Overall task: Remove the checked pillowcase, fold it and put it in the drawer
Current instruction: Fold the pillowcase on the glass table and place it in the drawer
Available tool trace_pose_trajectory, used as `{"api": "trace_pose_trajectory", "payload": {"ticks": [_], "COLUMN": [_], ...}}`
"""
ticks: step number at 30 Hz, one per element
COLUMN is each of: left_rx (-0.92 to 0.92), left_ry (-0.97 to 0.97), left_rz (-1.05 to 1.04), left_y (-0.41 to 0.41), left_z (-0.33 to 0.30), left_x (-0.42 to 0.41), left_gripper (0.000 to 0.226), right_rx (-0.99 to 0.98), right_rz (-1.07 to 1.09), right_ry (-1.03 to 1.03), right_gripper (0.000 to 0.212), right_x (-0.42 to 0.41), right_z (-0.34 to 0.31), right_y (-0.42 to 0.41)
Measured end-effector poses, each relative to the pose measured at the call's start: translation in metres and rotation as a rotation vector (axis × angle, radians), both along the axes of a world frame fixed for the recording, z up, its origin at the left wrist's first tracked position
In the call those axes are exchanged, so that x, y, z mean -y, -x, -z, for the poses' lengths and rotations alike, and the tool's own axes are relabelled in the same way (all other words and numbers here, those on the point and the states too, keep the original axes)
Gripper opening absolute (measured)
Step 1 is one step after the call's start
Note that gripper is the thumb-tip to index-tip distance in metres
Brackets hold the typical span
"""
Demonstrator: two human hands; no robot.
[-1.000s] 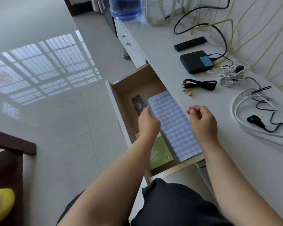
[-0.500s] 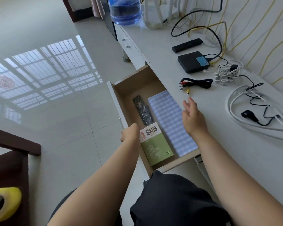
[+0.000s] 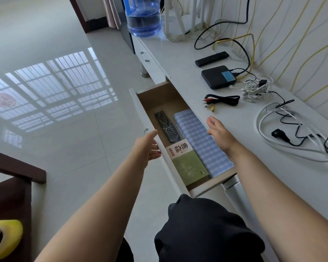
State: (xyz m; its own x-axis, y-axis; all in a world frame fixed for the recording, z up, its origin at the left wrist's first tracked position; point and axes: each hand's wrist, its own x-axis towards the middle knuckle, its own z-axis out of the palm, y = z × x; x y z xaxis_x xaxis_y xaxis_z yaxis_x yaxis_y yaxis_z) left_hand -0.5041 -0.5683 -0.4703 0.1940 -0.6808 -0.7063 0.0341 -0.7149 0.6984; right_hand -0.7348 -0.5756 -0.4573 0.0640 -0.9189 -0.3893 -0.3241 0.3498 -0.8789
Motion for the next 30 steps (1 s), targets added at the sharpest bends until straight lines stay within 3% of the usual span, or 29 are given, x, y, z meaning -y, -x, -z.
{"api": "trace_pose_trajectory", "payload": {"ticks": [6,10,16,19,22,30], "left_rx": [-0.243,-0.518,-0.675,-0.678,-0.610,-0.391], "left_ry": [0.054,0.087,0.128,0.137,0.130,0.189], "left_rz": [0.032,0.102,0.136,0.139,0.146,0.455], "left_y": [0.032,0.073,0.117,0.120,0.122,0.107], "left_z": [0.003,0.007,0.027,0.033,0.035,0.020], "left_x": [0.005,0.012,0.023,0.031,0.027,0.004], "left_gripper": [0.042,0.072,0.066,0.038,0.061,0.053], "right_rx": [0.025,-0.003,-0.040,-0.100,-0.143,-0.118], "right_rz": [-0.015,-0.063,-0.070,-0.066,-0.071,-0.062], "right_ry": [0.002,0.011,0.035,0.065,0.083,0.037], "right_gripper": [0.058,0.064,0.073,0.075,0.070,0.067], "right_x": [0.002,0.002,0.007,0.009,0.010,0.005], "right_z": [-0.001,0.001,0.012,0.018,0.023,0.014], "right_y": [0.003,0.002,0.005,0.004,0.005,0.006]}}
